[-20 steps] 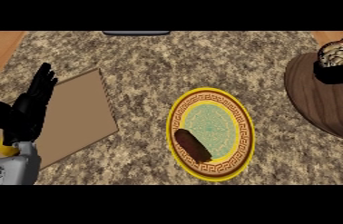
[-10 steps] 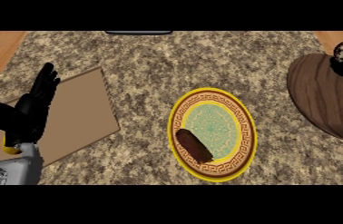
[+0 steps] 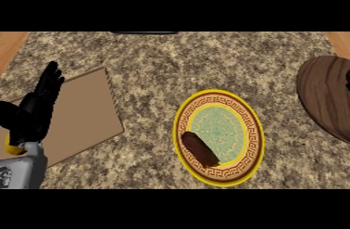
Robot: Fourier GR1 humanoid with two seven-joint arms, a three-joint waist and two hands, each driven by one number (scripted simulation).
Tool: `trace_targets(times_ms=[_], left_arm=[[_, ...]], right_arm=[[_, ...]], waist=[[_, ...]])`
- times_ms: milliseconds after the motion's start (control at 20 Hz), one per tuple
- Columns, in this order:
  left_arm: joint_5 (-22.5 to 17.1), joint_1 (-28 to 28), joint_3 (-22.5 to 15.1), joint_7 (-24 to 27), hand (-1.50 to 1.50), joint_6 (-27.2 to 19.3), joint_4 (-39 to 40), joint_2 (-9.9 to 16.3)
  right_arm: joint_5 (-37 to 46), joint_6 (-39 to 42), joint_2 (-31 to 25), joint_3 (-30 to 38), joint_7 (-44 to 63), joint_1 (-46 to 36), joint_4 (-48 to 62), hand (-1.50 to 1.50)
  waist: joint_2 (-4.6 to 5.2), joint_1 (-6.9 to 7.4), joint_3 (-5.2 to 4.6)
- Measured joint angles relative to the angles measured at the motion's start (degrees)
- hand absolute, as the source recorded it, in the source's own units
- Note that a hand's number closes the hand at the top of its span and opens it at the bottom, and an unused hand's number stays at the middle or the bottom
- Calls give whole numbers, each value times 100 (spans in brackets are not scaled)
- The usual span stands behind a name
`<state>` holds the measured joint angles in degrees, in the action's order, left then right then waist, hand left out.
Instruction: Pick the cupcake from the plate and place it in the bowl
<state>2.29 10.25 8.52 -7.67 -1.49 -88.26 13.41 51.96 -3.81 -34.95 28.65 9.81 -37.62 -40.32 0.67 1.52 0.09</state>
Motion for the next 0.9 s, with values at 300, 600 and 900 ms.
trace_targets(times_ms=[300, 600, 900], left_arm=[[23, -44, -27, -97, 0, 2, -154, -15], [18, -93, 34, -46, 0, -11, -93, -10], [-1, -194, 79, -71, 0, -1, -164, 6]], right_arm=[[-439, 208, -383, 336, -1038, -160, 1091, -150], [-1654, 218, -415, 1416, -1837, -372, 1218, -150], [-2846, 629, -739, 2497, -2394, -152, 1367, -150]], waist=[[-10, -10, 7], [-34, -94, 13], [-53, -147, 7]])
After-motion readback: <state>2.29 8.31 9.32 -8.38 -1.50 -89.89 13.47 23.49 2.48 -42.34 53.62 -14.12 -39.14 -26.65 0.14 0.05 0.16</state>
